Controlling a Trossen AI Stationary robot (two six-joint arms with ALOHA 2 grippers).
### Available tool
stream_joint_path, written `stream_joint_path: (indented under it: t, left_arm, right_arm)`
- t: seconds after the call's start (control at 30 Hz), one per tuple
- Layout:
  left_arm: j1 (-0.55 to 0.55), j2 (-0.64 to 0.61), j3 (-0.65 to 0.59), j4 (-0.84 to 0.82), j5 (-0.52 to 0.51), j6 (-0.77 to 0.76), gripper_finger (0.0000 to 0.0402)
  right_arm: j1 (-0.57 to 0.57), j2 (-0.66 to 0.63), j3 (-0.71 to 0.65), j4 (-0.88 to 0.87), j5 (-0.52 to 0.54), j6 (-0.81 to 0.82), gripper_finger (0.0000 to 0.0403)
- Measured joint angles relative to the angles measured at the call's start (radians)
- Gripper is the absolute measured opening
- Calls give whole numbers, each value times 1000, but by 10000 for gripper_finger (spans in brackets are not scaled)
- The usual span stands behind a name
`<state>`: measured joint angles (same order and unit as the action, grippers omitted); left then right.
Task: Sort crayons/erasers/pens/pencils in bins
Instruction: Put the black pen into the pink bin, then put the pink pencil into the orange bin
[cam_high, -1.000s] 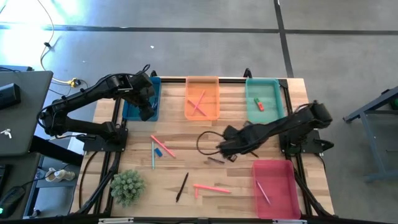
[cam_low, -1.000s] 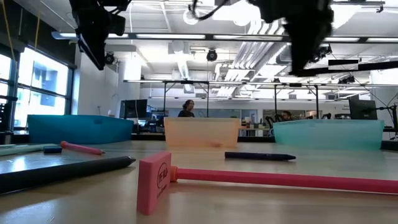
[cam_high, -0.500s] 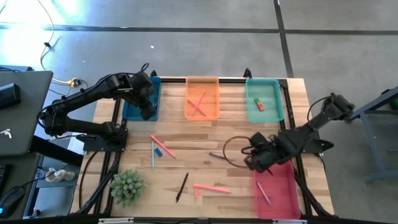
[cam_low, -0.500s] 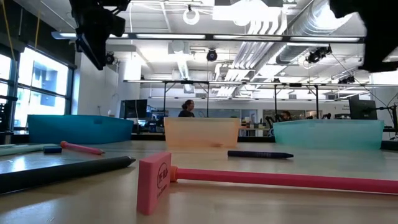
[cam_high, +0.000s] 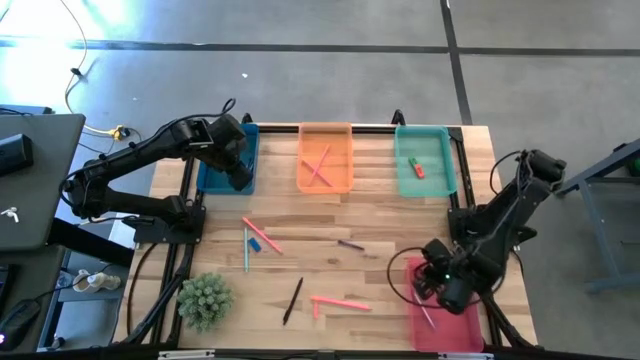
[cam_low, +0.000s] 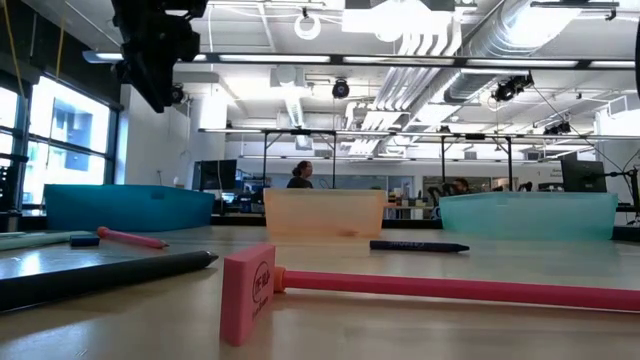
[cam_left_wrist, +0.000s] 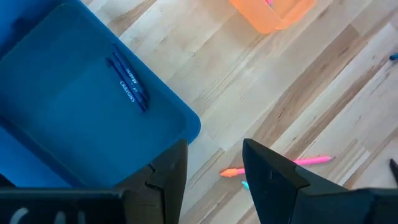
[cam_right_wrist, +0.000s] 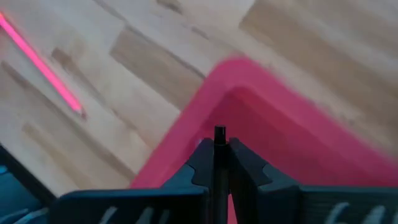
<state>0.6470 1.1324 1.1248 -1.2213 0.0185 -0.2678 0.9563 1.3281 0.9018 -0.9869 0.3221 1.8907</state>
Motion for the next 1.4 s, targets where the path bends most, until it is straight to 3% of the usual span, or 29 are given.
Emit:
stream_joint_path:
  t: [0.33,0.67,0.93,1.23,1.4]
  left_arm:
    - [-67,0,0,-1,0,-87,145]
    - [-215,0,0,-1,0,-201,145]
    - [-349,1,0,-1,0,-227,145]
    - [-473,20,0,-1,61,-44,145]
    - [-523,74,0,0,60,95,145]
  right_arm:
    - [98,113,-17,73,-43,151,11]
    - [98,224,-17,113,-66,229,11]
    - [98,239,-17,117,-91,248,28]
    - [98,235,-8,130,-92,257,104]
    - [98,234,52,35,-79,256,113]
